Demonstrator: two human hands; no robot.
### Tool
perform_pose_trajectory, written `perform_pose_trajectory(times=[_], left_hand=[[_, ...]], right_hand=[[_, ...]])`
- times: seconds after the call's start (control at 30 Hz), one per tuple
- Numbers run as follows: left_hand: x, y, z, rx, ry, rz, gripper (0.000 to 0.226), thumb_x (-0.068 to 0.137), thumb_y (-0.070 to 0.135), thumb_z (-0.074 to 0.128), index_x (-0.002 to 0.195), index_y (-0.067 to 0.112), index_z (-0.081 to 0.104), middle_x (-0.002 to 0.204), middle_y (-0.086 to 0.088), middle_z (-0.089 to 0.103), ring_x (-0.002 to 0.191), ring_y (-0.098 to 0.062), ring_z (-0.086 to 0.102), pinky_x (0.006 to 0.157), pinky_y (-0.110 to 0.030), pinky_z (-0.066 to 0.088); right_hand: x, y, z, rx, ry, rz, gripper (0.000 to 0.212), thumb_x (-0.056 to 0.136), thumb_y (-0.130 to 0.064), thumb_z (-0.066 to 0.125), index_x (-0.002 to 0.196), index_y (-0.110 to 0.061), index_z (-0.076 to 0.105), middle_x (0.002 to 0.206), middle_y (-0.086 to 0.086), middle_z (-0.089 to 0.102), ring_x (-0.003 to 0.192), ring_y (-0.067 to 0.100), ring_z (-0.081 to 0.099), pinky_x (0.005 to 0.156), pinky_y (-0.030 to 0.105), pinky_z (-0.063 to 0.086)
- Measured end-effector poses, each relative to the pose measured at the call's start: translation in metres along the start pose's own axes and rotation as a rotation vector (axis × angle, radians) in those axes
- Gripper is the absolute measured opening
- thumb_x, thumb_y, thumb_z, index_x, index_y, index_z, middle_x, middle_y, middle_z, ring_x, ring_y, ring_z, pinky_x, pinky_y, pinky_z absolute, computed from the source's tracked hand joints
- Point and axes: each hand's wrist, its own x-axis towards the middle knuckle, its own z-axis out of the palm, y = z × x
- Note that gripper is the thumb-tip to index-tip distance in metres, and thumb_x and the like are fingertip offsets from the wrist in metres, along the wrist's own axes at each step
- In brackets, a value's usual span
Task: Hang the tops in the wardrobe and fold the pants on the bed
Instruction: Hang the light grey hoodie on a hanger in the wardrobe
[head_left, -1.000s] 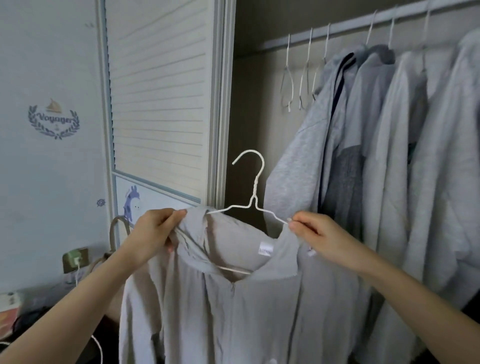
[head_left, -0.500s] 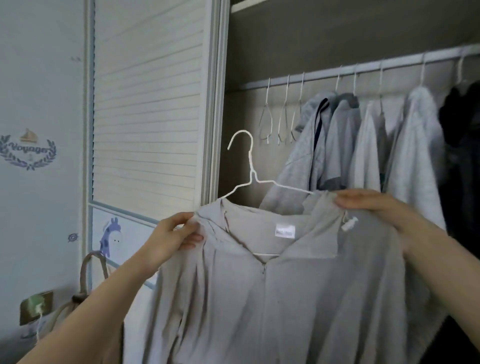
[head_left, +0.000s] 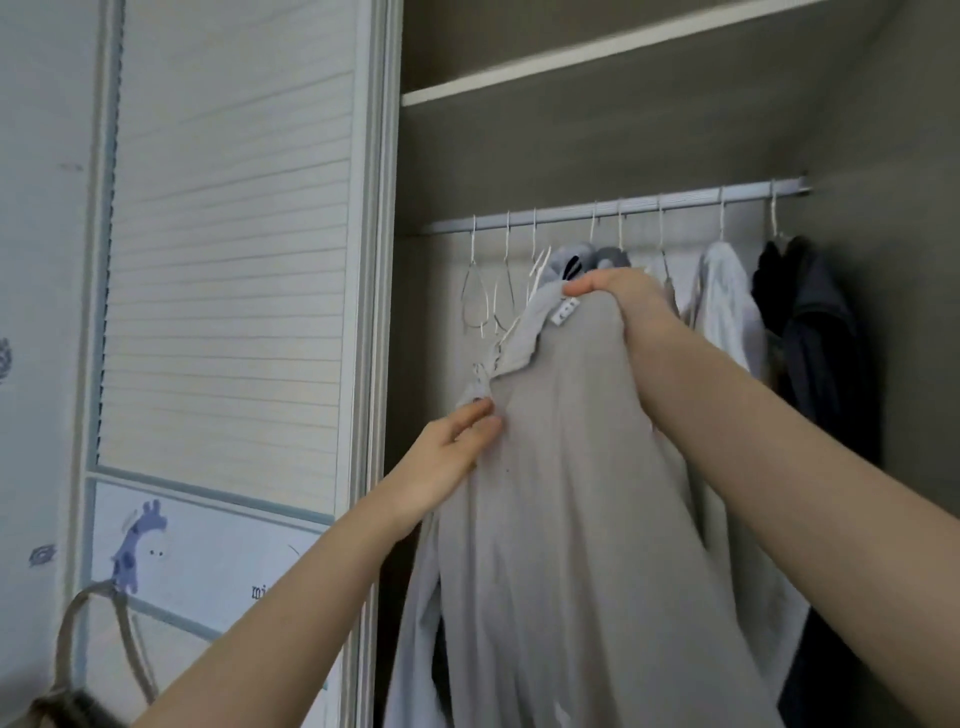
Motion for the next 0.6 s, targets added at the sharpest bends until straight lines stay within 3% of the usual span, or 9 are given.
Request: perform_pose_trajectory(times=[0.07, 0.13, 0.27, 0.33, 0.4, 0.5, 0.6], left_hand=[[-0.005, 0.007, 0.002, -0.039, -0.005, -0.002, 0.045, 0.098, 0.045, 0.046, 0.138, 0.026, 0.05, 0.128, 0.014, 0.059, 0.12, -0.004, 0.054, 0.103, -0.03, 0.045], [-0.011, 0.011, 0.001, -0.065, -0.041, -0.017, 0.049, 0.094, 0.057, 0.043, 0.138, 0.036, 0.047, 0.122, 0.025, 0.056, 0.113, 0.002, 0.054, 0.09, -0.021, 0.047], [-0.016, 0.013, 0.0, -0.124, -0.113, -0.036, 0.07, 0.084, 0.074, 0.045, 0.147, 0.046, 0.032, 0.145, 0.024, 0.043, 0.131, -0.005, 0.044, 0.108, -0.037, 0.038], [-0.019, 0.015, 0.002, -0.189, -0.179, -0.049, 0.074, 0.077, 0.079, 0.051, 0.144, 0.054, 0.031, 0.145, 0.021, 0.045, 0.133, -0.008, 0.045, 0.112, -0.046, 0.035], [-0.02, 0.017, 0.004, -0.213, -0.239, -0.04, 0.08, 0.07, 0.081, 0.058, 0.141, 0.059, 0.03, 0.142, 0.021, 0.049, 0.131, -0.008, 0.048, 0.112, -0.048, 0.037], [-0.019, 0.017, 0.012, -0.105, -0.226, 0.012, 0.106, 0.062, 0.068, 0.077, 0.147, 0.055, 0.015, 0.147, 0.02, 0.041, 0.132, -0.003, 0.045, 0.113, -0.039, 0.037], [-0.014, -0.001, 0.017, 0.142, -0.189, 0.07, 0.119, 0.074, 0.027, 0.082, 0.149, 0.05, -0.008, 0.146, 0.017, 0.037, 0.128, -0.001, 0.045, 0.103, -0.021, 0.043]], right_hand=[[0.002, 0.003, 0.015, 0.047, 0.022, -0.004, 0.035, 0.088, 0.003, 0.052, 0.055, -0.009, 0.047, 0.031, -0.003, 0.046, 0.03, 0.01, 0.048, 0.041, 0.02, 0.043], [0.005, 0.007, 0.026, 0.036, 0.076, -0.015, 0.045, 0.085, 0.005, 0.053, 0.043, -0.011, 0.047, 0.038, 0.001, 0.047, 0.043, 0.016, 0.047, 0.048, 0.025, 0.041], [0.011, 0.024, 0.04, -0.02, 0.096, 0.034, 0.02, 0.082, -0.004, 0.054, 0.064, -0.009, 0.046, 0.061, 0.008, 0.045, 0.054, 0.02, 0.045, 0.056, 0.026, 0.043], [0.017, 0.037, 0.041, 0.0, 0.083, 0.072, 0.011, 0.078, -0.007, 0.052, 0.068, -0.01, 0.049, 0.06, 0.008, 0.045, 0.051, 0.021, 0.046, 0.051, 0.024, 0.044], [0.029, 0.047, 0.044, 0.024, 0.088, 0.069, 0.008, 0.078, -0.008, 0.051, 0.071, -0.01, 0.049, 0.062, 0.009, 0.046, 0.054, 0.023, 0.048, 0.056, 0.029, 0.047], [0.05, 0.054, 0.052, -0.025, 0.121, 0.032, 0.003, 0.081, -0.009, 0.051, 0.084, -0.008, 0.05, 0.068, 0.013, 0.049, 0.066, 0.028, 0.053, 0.072, 0.041, 0.05], [0.074, 0.058, 0.058, -0.201, 0.096, 0.02, 0.01, 0.086, -0.012, 0.048, 0.095, -0.012, 0.043, 0.072, 0.012, 0.048, 0.074, 0.028, 0.053, 0.075, 0.039, 0.049]])
